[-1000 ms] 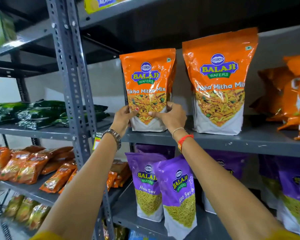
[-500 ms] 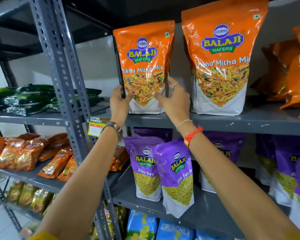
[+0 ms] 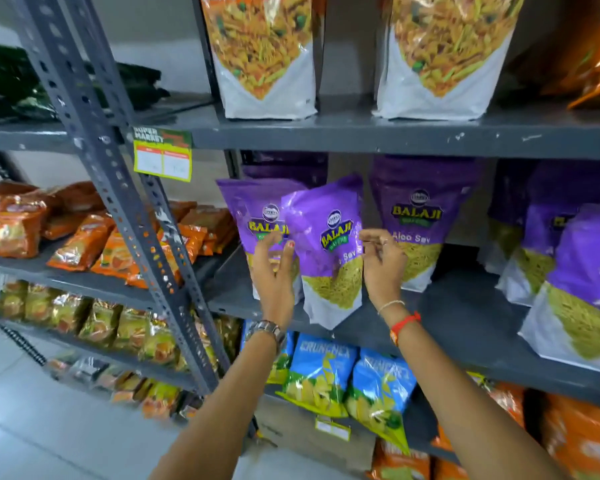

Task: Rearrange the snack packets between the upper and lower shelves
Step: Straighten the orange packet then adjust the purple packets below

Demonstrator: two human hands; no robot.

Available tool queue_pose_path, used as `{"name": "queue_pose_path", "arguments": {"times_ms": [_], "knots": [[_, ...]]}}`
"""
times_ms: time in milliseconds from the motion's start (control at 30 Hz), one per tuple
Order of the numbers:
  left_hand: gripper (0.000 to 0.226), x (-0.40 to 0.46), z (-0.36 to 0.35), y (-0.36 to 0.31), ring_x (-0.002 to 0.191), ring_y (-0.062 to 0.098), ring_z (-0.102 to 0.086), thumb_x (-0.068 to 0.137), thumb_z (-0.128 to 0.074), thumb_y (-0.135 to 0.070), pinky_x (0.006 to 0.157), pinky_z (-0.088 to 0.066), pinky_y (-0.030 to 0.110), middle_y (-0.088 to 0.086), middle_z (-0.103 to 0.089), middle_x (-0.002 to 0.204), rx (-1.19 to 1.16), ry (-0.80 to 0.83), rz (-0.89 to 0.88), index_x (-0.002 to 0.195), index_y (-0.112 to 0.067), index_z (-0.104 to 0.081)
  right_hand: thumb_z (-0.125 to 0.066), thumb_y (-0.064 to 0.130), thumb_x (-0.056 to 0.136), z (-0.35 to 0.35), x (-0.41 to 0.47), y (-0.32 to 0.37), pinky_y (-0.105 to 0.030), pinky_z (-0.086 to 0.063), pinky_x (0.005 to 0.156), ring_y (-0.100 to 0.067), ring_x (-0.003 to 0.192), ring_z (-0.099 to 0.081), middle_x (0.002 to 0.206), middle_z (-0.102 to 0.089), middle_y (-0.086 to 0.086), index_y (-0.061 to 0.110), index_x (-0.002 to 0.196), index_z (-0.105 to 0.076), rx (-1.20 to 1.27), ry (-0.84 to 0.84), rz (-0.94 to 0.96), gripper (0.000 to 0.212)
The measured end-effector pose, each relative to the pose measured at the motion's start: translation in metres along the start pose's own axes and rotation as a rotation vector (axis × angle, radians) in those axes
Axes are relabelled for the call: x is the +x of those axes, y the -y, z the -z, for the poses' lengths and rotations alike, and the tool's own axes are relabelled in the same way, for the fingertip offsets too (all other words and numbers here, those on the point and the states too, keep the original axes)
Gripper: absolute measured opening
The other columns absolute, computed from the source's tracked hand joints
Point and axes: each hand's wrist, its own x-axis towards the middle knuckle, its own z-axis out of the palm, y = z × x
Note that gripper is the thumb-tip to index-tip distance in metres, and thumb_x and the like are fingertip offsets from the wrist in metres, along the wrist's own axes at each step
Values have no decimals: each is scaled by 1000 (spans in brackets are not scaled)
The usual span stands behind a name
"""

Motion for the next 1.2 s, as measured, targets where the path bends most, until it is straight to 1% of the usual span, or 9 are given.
{"name": "queue_pose_path", "arguments": {"times_ms": [100, 267, 367, 467, 633, 733, 867, 933, 1200], "knots": [[40, -29, -9, 24, 95, -7, -55, 86, -59, -15, 86, -46, 12, -1, -56, 116, -93, 60, 246, 124, -8, -49, -58, -5, 82, -9, 12, -39, -43, -45, 101, -21, 100, -57, 115, -66, -19, 0, 116, -58, -47, 188, -206, 34], [54, -44, -20, 44, 135, 15, -33, 93, -46, -22, 109, -30, 27, -2, -33, 147, -156, 174, 502, 143, -18, -26, -64, 4, 84, -19, 16, -55, -30, -39, 98, -24, 115, -53, 121, -57, -10, 6, 136, -36, 44, 392, -471, 59], [57, -44, -25, 49, 141, 20, -25, 94, -42, -37, 115, -24, 50, -3, -22, 155, -124, 261, 620, 145, -28, -17, -67, 11, 84, -10, 16, -53, -16, -46, 86, -19, 115, -53, 127, -58, -11, 6, 136, -39, 34, 441, -476, 59], [55, -44, -30, 46, 133, 15, -33, 94, -41, -38, 112, -29, 49, -4, -29, 151, -107, 271, 608, 144, -27, -22, -70, 12, 83, 2, 17, -55, 1, -45, 64, -19, 104, -56, 109, -60, -5, 4, 125, -50, 5, 454, -453, 48], [47, -33, -37, 40, 126, 22, -47, 94, -39, -39, 105, -39, 49, 2, -45, 142, -65, 317, 564, 138, -26, -31, -81, 52, 60, 17, 18, -69, -41, -54, 92, -19, 98, -67, 99, -73, 1, 27, 91, -66, -94, 364, -364, 43], [43, -16, -39, 32, 120, 34, -52, 96, -35, -35, 99, -44, 46, 22, -47, 138, -26, 369, 542, 136, -20, -35, -80, 40, 70, 20, 9, -51, -24, -51, 80, -1, 83, -64, 86, -71, 10, 28, 85, -65, -45, 279, -321, 24], [13, -1, -50, 36, 69, -6, -64, 96, -36, -34, 62, -54, 25, -5, -62, 100, -62, 493, 528, 99, -28, -47, -77, 55, 64, 35, 1, -38, -32, -45, 76, -17, 85, -63, 85, -67, 7, 20, 90, -65, -165, 161, -306, 45], [14, -27, -127, 40, 77, 0, -63, 95, -37, -39, 69, -53, 32, -12, -61, 96, -56, 760, 594, 95, -30, -48, -70, 67, 55, 107, 12, -58, -34, -47, 75, -21, 86, -63, 95, -66, -2, 20, 89, -63, -225, -131, -385, 58], [27, -35, -125, 53, 97, 15, -59, 93, -37, -43, 81, -50, 41, -4, -60, 108, -23, 818, 638, 109, -23, -45, -63, 73, 54, 110, 0, -76, -34, -45, 76, -27, 98, -65, 107, -67, -8, 19, 89, -60, -265, -99, -423, 64]]}}
